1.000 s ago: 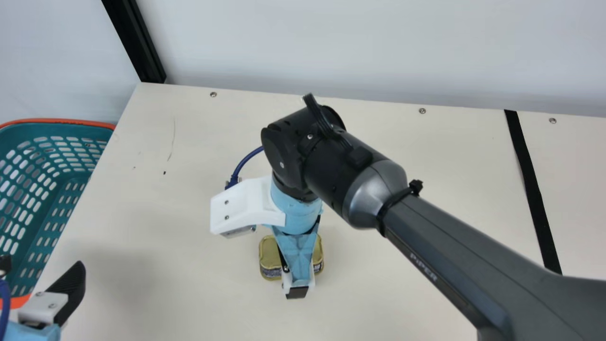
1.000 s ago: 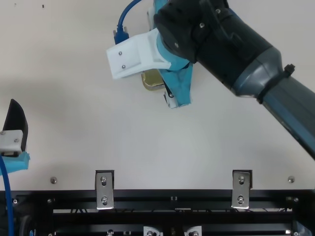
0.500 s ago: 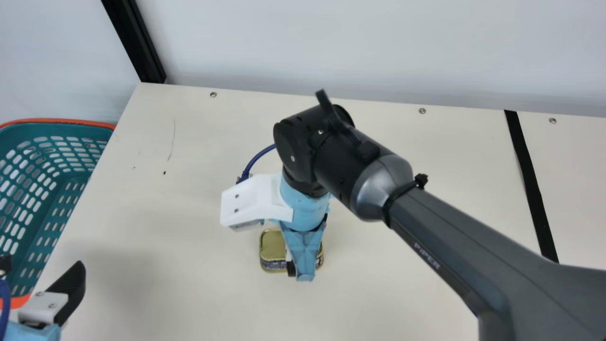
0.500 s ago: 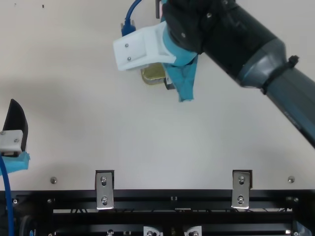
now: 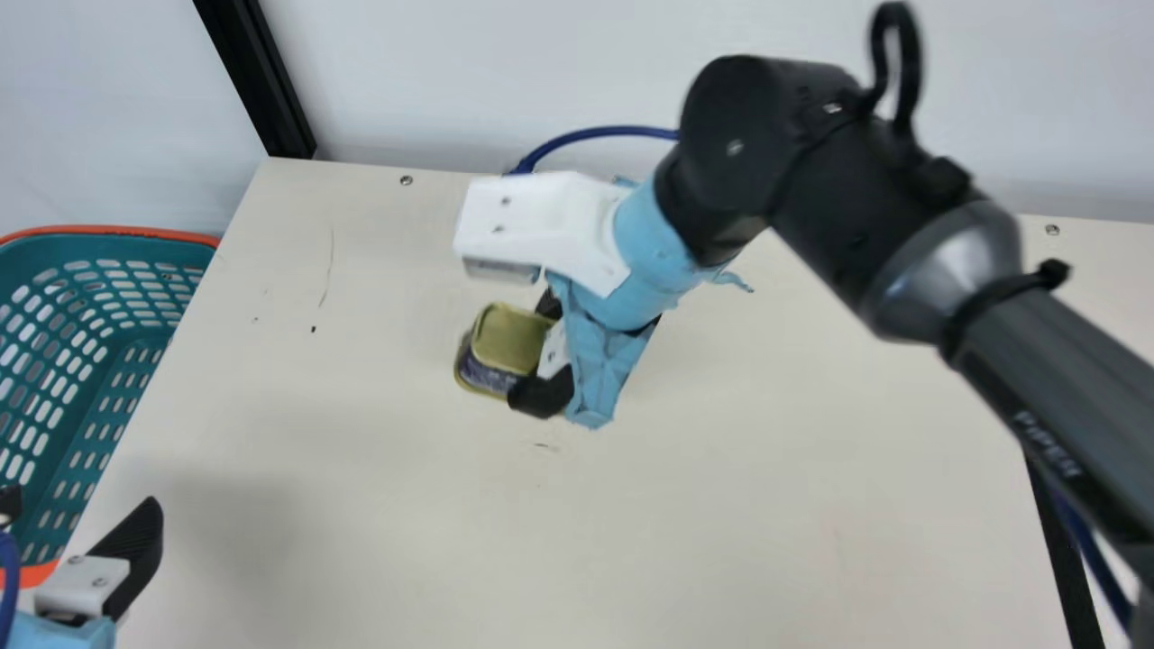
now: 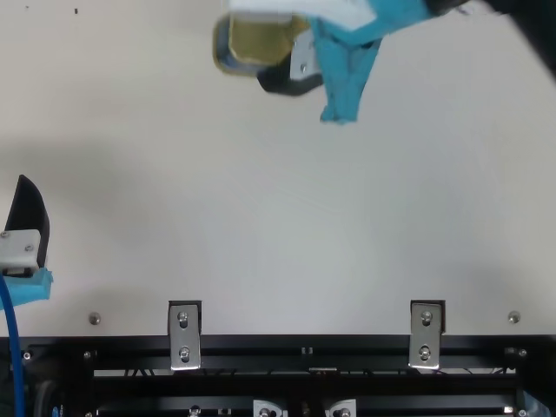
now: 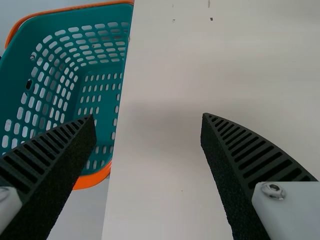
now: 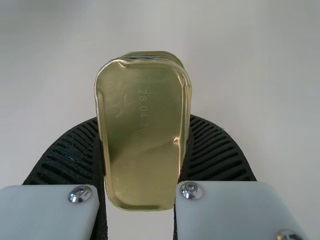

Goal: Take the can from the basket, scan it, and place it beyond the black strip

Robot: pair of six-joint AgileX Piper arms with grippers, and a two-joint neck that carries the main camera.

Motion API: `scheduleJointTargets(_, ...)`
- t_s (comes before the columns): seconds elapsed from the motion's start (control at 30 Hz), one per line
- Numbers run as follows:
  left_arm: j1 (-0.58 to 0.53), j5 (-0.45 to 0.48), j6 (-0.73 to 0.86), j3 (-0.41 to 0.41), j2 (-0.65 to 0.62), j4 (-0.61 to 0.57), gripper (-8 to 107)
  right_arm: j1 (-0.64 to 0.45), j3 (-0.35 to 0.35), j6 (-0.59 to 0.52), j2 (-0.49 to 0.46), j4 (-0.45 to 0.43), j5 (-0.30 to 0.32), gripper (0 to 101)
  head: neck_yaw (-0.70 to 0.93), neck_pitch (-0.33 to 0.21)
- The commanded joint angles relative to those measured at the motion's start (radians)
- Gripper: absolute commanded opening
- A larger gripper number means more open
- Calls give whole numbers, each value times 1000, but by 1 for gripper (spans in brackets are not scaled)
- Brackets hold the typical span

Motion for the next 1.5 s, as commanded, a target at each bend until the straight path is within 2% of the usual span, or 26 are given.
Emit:
scheduleJointTargets(0.0, 0, 0, 0, 0, 0, 0, 90, -45, 79, -58, -19, 184, -67, 0, 0, -8)
scheduleJointTargets(0.17, 0, 0, 0, 0, 0, 0, 90, -113, 184, -192, -48, 420, -138, 0, 0, -8)
scheduleJointTargets(0.33, 0, 0, 0, 0, 0, 0, 90, -165, 271, -338, -53, 651, -166, 0, 0, -8)
scheduleJointTargets(0.43, 0, 0, 0, 0, 0, 0, 90, -190, 314, -414, -47, 754, -166, 0, 0, -8)
scheduleJointTargets(0.57, 0, 0, 0, 0, 0, 0, 90, -214, 358, -489, -32, 842, -160, 0, 0, -8)
scheduleJointTargets(0.77, 0, 0, 0, 0, 0, 0, 90, -240, 391, -568, 1, 931, -158, 0, 0, -8)
scheduleJointTargets(1.0, 0, 0, 0, 0, 0, 0, 90, -262, 383, -616, 50, 988, -159, 0, 0, -8)
scheduleJointTargets(1.47, 0, 0, 0, 0, 0, 0, 90, -292, 300, -633, 161, 998, -142, 0, 0, -8)
